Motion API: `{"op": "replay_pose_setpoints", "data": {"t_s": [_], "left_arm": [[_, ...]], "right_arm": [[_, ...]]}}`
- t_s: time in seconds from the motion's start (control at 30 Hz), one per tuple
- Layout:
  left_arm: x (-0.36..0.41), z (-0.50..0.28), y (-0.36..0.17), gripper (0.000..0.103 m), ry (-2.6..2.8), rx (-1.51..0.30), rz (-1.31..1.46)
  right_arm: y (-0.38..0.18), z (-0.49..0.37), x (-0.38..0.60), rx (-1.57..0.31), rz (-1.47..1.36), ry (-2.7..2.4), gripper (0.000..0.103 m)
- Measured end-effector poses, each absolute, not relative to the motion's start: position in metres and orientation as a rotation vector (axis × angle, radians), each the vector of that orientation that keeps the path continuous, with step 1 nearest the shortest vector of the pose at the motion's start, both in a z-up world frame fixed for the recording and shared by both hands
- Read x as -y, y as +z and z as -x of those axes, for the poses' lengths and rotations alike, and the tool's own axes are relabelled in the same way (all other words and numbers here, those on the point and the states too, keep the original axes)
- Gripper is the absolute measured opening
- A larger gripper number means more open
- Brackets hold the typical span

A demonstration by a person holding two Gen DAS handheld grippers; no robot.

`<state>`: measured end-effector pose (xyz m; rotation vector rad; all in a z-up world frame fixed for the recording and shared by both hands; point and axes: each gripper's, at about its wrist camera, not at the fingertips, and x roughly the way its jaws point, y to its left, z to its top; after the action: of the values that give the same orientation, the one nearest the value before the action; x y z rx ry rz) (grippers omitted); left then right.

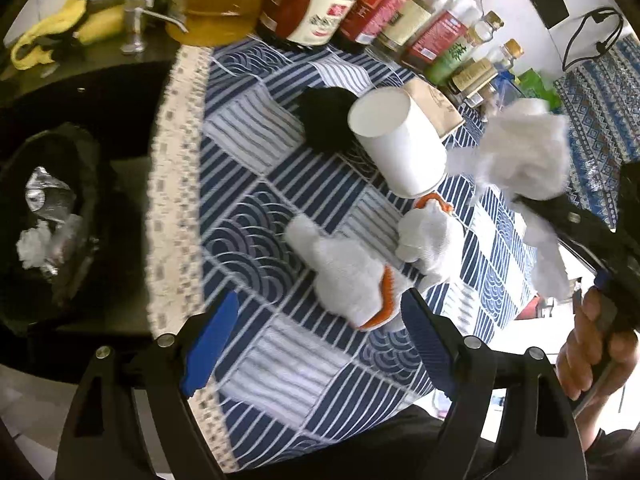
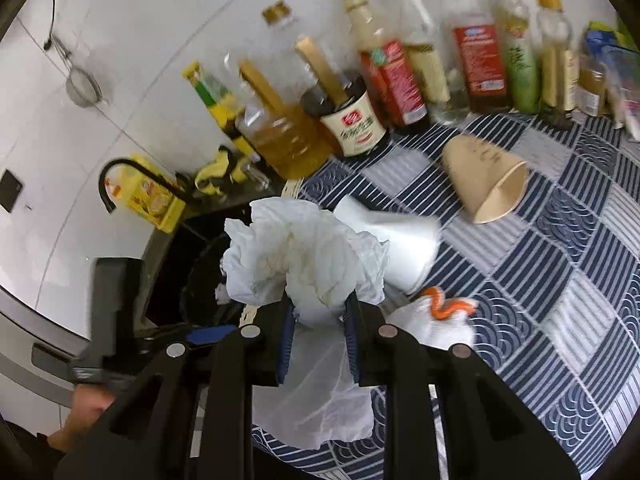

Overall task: Collect trash
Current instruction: 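Grasp the white mesh bag with orange drawstring with the left tool while the right holds the tissue, then carry the held tissue and mesh bag over the trash bag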

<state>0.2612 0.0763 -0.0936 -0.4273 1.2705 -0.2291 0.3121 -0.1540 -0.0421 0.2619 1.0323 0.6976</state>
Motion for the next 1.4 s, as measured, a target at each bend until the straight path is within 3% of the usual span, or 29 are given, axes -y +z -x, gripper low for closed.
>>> {"op": "replay_pose_setpoints", "data": {"t_s": [0.57, 0.63, 0.77, 0.93, 1.4], "left_arm": [[-0.022, -0.296, -0.136, 0.079, -0.112, -1.403, 0.562], [-0.017, -0.296, -0.138, 0.066, -0.076, -1.409, 0.541], [-0.016, -0.295, -0.139, 0.048, -0.039, -1.401, 0.537], [-0.024, -0.287, -0.135, 0.038, -0.014, -1.373, 0.563], [-0.073, -0.265, -0.105, 0.037, 0.037, -1.243, 0.623]], "right_arm": [[-0.078, -0.322, 0.271, -1.059, -0.383, 0.623, 0.024], [-0.083, -0.324, 0.277, -1.070, -0.390, 0.630, 0.024], [-0.092, -0.328, 0.283, -1.086, -0.393, 0.660, 0.024], [-0.095, -0.331, 0.273, -1.099, -0.387, 0.703, 0.024], [-0.089, -0.327, 0.194, -1.133, -0.267, 0.859, 0.024]]}}
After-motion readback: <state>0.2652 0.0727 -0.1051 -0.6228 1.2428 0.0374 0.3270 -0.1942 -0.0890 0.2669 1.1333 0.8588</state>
